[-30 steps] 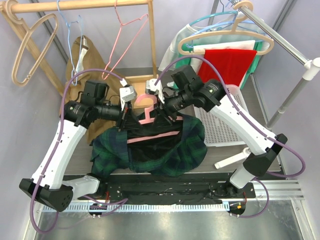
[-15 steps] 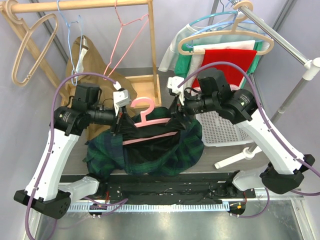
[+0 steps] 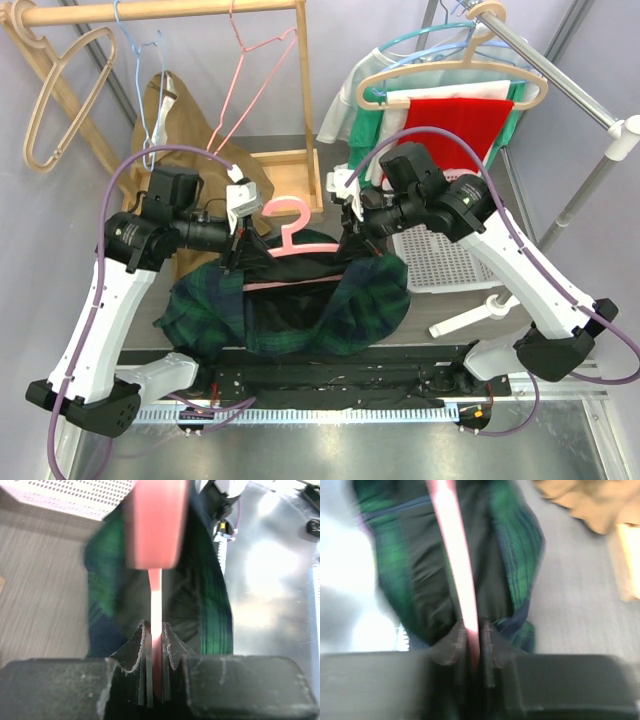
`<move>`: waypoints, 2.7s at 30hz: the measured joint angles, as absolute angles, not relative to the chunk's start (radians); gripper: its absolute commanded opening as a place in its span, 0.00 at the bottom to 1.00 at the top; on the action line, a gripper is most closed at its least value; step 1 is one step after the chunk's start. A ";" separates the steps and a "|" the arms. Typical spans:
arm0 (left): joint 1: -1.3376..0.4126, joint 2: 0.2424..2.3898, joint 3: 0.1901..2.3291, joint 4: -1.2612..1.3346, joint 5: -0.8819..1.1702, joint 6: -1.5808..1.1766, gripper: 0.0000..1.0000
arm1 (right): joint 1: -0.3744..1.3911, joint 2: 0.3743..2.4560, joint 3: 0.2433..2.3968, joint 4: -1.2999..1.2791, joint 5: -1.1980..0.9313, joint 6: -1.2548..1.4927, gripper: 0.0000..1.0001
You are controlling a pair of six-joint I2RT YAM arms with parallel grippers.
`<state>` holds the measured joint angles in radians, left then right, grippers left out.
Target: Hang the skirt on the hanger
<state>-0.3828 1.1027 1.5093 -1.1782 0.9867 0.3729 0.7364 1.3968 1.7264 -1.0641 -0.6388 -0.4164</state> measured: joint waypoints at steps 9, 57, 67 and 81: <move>-0.392 1.093 1.499 -1.076 0.886 0.299 0.79 | 0.736 1.388 1.723 -1.089 -0.652 -0.417 0.01; -0.394 1.174 1.655 -0.749 -0.471 -0.168 1.00 | 0.674 1.794 2.321 -0.852 0.090 -0.037 0.01; -0.394 1.173 1.655 -0.747 -0.459 -0.168 1.00 | 0.673 1.852 2.327 -0.720 0.056 -0.023 0.01; -0.394 1.164 1.655 -0.744 -0.445 -0.173 1.00 | 0.673 1.946 2.389 -0.510 0.149 -0.019 0.01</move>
<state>-0.3943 1.1641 1.6547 -0.7444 -0.4446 -0.1734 0.6731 1.9457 2.3886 -0.5098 0.1490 -0.0193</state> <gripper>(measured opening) 0.996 0.108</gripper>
